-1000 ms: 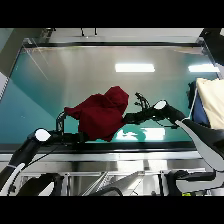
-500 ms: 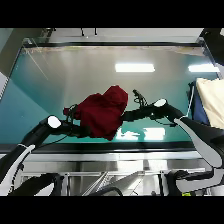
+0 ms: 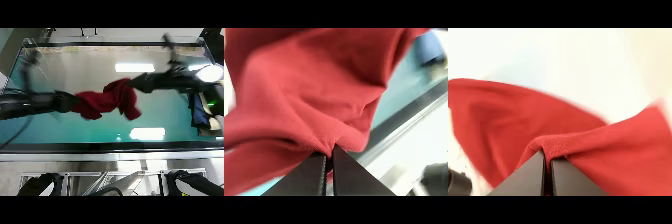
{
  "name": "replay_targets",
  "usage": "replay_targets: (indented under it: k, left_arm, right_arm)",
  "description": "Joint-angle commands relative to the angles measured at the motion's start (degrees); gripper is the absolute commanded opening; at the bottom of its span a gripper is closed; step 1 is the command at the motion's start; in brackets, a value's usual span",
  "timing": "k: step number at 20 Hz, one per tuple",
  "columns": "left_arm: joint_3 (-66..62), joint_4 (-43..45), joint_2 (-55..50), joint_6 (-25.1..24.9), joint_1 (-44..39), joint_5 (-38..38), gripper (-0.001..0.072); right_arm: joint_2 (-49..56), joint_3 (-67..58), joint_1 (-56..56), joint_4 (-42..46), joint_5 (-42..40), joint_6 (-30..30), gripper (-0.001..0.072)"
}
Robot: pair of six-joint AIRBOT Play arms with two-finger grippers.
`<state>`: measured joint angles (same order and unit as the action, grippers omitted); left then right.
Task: Fold the shirts.
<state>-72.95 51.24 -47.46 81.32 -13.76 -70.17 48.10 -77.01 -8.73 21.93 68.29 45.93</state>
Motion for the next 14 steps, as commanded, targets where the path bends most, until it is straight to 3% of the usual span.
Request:
replay_targets:
  k: [1,5,8,11,14]
  left_arm:
    - [-17.59,0.07,5.22,3.61,-2.40,-4.94,0.0009]
    - [-34.88,0.28,4.57,7.06,-5.01,-9.57,0.0009]
    - [-41.09,3.50,-0.42,10.71,-5.01,-16.55,0.0010]
    - [-40.76,5.84,-8.44,11.41,-5.01,-24.85,0.0010]
    - [-31.15,6.29,-16.37,9.73,-4.35,-29.20,0.0010]
  right_arm:
    - [-10.08,-8.13,0.07,0.00,1.18,0.11,0.0015]
    - [-16.06,-16.15,0.13,7.74,1.14,0.13,0.0015]
    - [-13.62,-18.10,0.26,14.49,1.64,0.98,0.0015]
    - [-2.38,-17.70,0.07,15.80,8.09,2.75,0.0015]
    - [11.93,-15.85,-1.42,15.85,12.87,2.69,0.0015]
